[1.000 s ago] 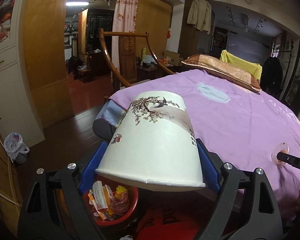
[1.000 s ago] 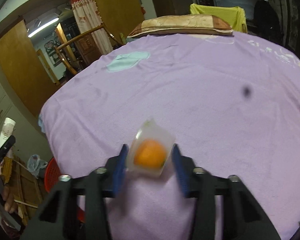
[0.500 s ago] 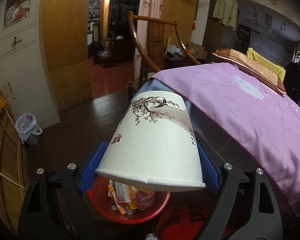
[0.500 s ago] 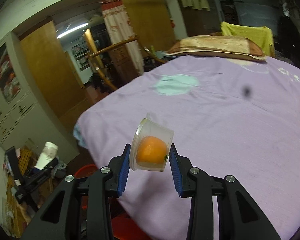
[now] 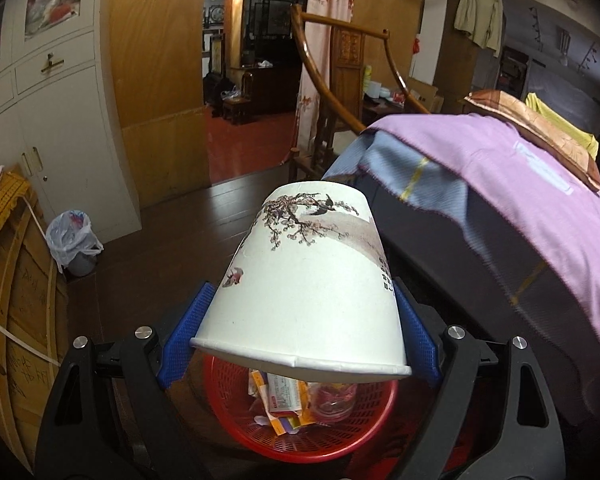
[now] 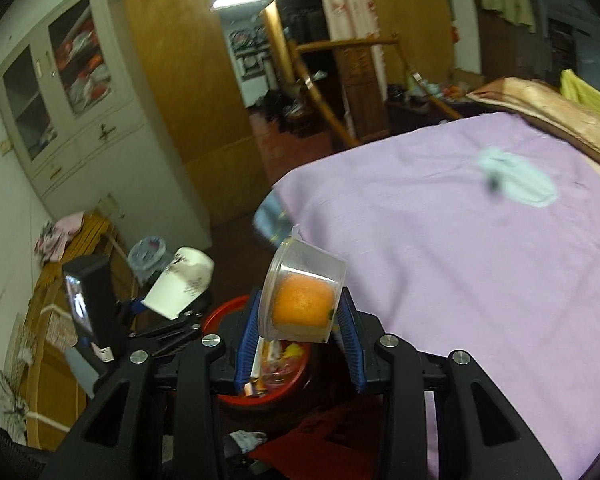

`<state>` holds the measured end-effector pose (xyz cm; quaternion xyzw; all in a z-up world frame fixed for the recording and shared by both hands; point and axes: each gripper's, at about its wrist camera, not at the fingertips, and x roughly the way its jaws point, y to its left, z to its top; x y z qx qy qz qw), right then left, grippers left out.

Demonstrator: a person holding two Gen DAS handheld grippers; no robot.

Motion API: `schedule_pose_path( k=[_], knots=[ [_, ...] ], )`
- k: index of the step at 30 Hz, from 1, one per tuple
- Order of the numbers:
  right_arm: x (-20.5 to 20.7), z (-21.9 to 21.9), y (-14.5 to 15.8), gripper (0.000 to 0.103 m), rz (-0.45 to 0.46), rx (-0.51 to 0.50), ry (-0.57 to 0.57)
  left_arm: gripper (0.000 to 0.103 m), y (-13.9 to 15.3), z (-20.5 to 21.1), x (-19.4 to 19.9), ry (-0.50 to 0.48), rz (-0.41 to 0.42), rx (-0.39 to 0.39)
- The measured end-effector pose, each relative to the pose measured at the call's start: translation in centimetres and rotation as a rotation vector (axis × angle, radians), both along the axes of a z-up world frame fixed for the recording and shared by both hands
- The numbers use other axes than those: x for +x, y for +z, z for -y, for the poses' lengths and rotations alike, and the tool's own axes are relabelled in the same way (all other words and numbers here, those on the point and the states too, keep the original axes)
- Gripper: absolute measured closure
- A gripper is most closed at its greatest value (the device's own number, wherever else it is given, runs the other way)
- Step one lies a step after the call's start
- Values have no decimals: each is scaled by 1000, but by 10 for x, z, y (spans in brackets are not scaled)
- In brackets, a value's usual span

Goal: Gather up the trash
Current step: 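Open the left tool to drop the paper cup while the right tool releases the plastic cup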

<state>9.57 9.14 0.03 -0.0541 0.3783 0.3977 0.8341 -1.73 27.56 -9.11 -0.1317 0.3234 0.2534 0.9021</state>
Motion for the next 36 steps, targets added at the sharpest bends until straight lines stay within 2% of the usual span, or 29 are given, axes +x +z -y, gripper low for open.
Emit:
schedule_pose_path(
  k=[6, 13, 17, 20, 26, 31, 33, 36],
  knots=[
    [2, -38, -26, 66, -56, -57, 47, 19, -22, -18, 4, 8, -39, -44],
    [6, -60, -48, 66, -110, -95, 68, 19, -38, -32, 6, 14, -76, -85],
    [5, -73, -57, 69, -129, -115, 85, 17, -40, -38, 6, 22, -102, -96],
    [7, -80, -68, 72, -159, -129, 97, 9, -39, -44, 4, 32, -118, -104],
    [7, -98, -96, 72, -245, -134, 118, 8, -29, -55, -8, 69, -79, -125],
    [1, -107, -102, 72, -241, -154, 142, 8, -27, -56, -10, 78, -83, -109],
    [1, -111, -103, 71, -245, -155, 151, 8, -29, -59, -10, 82, -90, -118],
    [3, -116, -101, 62, -244, -149, 163, 8, -28, -64, -11, 97, -92, -122]
  ],
)
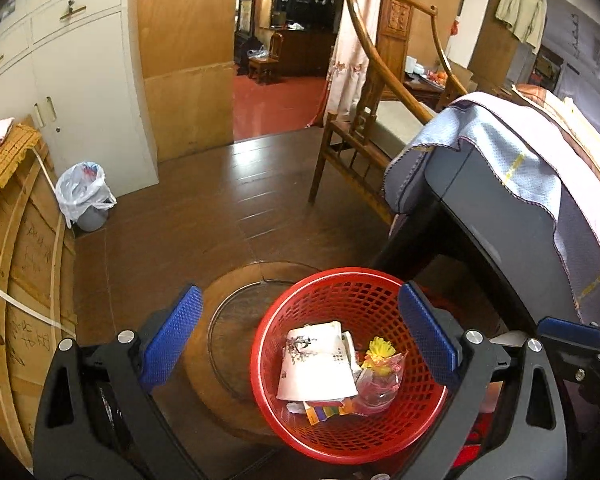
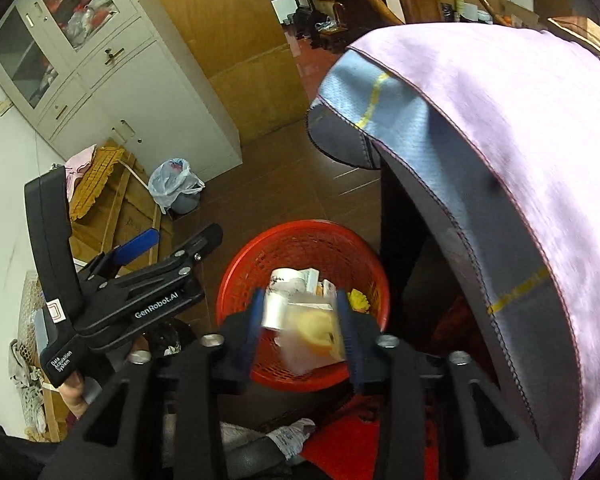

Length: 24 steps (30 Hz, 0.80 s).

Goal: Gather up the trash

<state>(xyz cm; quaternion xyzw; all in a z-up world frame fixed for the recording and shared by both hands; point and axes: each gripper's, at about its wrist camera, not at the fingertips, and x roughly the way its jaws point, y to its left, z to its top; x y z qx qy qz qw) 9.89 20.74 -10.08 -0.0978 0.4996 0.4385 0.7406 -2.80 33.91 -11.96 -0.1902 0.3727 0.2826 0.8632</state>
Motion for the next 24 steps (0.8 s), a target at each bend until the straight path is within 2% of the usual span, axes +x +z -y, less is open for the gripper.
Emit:
schedule_pose_path(
  k=[4, 12, 19, 24],
  knots=[
    [-2, -2, 1, 62, 28, -9, 8, 8, -1, -1, 0, 1, -19, 9],
    [-1, 3, -16, 61, 13, -63, 6, 8, -7, 6, 6, -33, -108, 63],
    [-5, 6, -40, 47, -11, -136, 11, 8, -10, 7, 6, -93, -161, 54],
    [-6, 5, -49, 46, -25, -164, 20, 8, -11, 9, 5, -93, -172, 59]
  ],
)
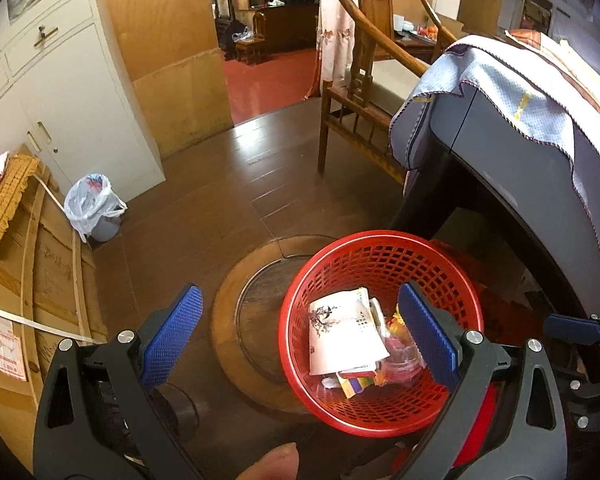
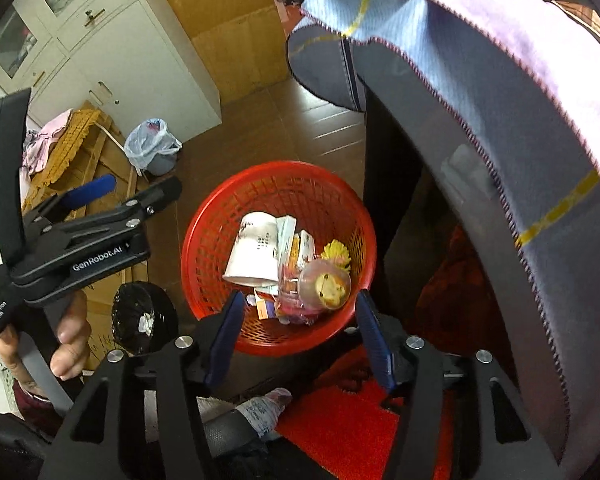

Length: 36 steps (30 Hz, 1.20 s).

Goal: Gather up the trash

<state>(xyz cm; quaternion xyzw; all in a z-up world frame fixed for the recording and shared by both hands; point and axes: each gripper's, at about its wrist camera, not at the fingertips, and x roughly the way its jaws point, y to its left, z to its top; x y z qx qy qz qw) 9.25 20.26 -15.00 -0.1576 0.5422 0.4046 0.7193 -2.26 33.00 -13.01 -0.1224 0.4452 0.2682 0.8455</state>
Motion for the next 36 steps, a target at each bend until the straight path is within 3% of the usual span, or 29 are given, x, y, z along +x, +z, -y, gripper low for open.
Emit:
schedule_pose_path(
  k=[11, 36],
  knots=[
    [-3, -1, 1, 41, 16, -19, 10, 8, 2, 7, 3, -12, -18, 48],
    [-4, -2, 3, 40, 19, -21, 10, 8, 0, 6, 3, -7, -40, 65]
  ],
)
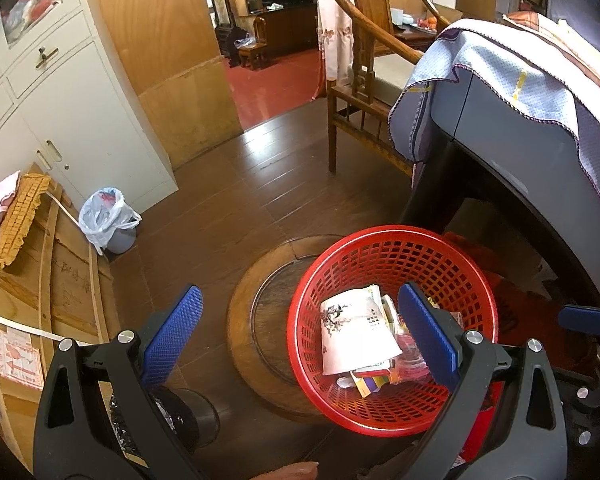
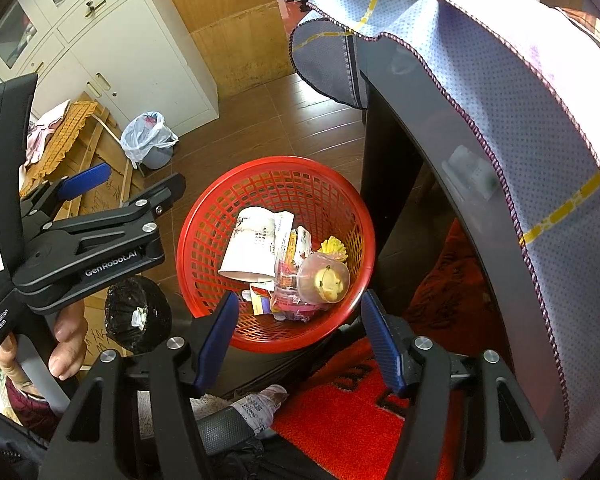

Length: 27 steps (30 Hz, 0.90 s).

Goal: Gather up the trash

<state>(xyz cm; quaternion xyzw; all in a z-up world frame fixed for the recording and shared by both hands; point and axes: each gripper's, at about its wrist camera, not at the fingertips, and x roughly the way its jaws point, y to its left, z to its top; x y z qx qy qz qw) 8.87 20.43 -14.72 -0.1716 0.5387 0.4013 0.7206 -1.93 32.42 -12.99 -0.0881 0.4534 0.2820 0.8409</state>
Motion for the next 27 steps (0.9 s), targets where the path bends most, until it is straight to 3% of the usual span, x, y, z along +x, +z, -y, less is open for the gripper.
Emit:
schedule_pose_path(
  k=[27],
  knots=[
    [-3, -1, -1, 40, 2, -2, 3, 7, -4, 0, 1, 17, -1, 7]
  ],
)
